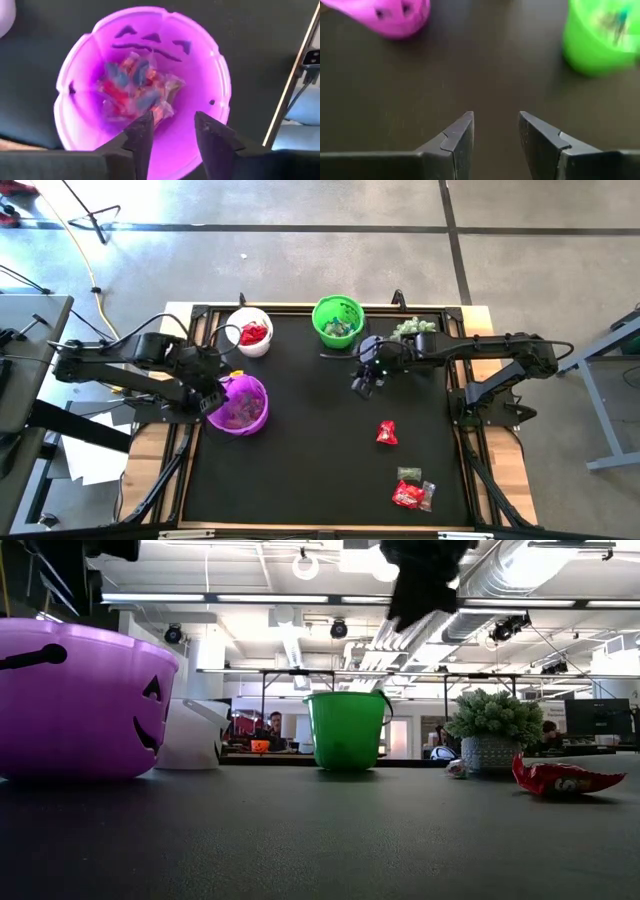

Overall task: Sort candy
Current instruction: Put the blue gummy into the violet bucket

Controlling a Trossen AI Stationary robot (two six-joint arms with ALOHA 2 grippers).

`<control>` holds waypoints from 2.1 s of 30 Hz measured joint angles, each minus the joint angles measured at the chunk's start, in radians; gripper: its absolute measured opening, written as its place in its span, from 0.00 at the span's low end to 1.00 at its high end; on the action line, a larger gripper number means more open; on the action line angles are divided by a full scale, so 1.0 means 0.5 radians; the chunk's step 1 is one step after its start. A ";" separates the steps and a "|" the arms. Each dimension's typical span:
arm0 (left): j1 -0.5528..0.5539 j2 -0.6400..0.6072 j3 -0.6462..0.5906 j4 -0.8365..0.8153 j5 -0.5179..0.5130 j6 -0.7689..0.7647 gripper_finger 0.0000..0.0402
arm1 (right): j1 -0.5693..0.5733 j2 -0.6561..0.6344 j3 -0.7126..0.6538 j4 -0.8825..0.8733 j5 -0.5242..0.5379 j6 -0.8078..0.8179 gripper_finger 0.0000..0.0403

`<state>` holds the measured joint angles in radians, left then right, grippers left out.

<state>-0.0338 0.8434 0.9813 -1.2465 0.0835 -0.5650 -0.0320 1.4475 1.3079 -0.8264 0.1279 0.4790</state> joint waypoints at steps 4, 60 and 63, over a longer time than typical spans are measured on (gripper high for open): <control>0.000 0.066 -0.001 0.207 0.000 0.005 0.36 | 0.028 -0.001 -0.026 -0.277 -0.060 0.171 0.37; 0.001 0.153 -0.001 1.486 -0.364 0.311 0.34 | -0.197 0.001 -1.257 0.712 0.627 1.868 0.37; 0.001 0.153 -0.001 1.486 -0.364 0.312 0.34 | -0.235 0.001 -1.270 0.685 0.629 1.868 0.37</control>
<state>-0.0334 0.9199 0.9810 -0.5037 -0.0982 -0.4088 -0.1495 1.4479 0.6728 -0.4839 0.4423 1.4132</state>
